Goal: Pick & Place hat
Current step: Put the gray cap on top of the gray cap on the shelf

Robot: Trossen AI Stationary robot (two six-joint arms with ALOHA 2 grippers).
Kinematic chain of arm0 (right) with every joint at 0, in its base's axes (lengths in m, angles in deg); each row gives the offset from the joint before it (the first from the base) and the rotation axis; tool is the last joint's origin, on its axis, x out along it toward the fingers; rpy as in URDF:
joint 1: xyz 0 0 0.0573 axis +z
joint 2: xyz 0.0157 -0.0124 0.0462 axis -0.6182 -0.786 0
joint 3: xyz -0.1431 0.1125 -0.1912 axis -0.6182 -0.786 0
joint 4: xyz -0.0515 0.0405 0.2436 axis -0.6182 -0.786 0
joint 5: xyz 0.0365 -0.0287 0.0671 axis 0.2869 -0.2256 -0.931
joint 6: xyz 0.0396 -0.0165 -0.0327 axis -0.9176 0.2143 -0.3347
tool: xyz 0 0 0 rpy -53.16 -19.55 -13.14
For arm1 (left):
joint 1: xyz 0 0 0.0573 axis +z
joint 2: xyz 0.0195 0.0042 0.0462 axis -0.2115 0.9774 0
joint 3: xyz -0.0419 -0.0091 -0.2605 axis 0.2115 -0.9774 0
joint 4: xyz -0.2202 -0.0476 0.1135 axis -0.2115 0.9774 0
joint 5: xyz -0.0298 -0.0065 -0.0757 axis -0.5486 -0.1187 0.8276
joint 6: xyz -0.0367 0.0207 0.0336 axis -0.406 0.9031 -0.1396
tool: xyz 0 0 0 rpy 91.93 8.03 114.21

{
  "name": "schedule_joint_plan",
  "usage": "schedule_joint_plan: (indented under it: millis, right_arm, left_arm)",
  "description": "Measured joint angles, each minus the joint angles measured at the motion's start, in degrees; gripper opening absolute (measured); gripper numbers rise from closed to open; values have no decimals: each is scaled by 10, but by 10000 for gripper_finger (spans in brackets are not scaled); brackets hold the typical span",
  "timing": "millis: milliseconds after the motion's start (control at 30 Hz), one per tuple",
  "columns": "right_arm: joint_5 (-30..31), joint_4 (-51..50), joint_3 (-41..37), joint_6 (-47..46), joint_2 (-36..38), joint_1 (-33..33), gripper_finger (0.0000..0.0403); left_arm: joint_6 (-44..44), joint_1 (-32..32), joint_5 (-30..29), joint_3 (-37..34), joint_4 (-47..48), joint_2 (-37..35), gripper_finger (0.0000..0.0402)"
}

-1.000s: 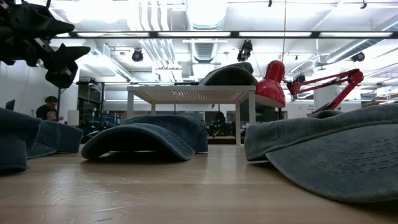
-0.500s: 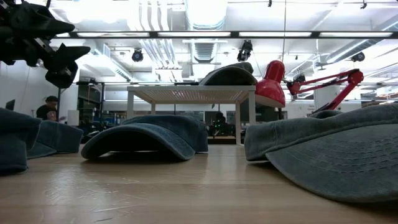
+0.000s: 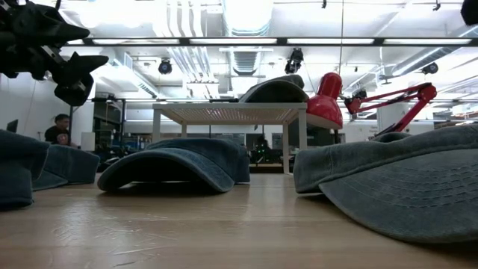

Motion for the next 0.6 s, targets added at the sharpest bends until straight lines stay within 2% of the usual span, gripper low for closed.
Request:
schedule_joint_plan:
  millis: [600]
  right_arm:
    - [1,236,-187,0,10,0,342]
  left_arm:
    - [0,0,-9,0,0,0,216]
